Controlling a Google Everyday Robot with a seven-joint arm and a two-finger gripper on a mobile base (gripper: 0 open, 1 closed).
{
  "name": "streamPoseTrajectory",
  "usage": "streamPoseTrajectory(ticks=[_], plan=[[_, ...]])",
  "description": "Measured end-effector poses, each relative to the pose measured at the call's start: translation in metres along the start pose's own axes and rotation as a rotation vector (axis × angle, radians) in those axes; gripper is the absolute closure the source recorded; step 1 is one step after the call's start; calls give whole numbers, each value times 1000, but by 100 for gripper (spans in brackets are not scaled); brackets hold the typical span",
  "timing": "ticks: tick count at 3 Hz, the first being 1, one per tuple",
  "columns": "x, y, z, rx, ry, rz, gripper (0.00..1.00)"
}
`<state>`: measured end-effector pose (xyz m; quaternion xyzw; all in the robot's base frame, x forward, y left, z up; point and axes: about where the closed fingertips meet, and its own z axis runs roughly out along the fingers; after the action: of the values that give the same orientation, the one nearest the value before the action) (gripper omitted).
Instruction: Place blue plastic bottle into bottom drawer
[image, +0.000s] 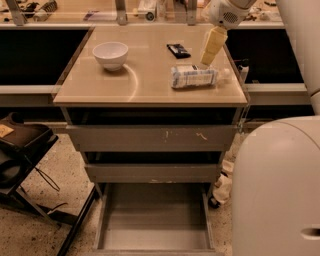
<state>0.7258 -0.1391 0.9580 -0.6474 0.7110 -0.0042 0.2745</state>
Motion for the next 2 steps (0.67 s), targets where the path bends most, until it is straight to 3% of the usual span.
streamPoseTrajectory(ticks=[2], plan=[[26,27,91,-171,-94,68,0]])
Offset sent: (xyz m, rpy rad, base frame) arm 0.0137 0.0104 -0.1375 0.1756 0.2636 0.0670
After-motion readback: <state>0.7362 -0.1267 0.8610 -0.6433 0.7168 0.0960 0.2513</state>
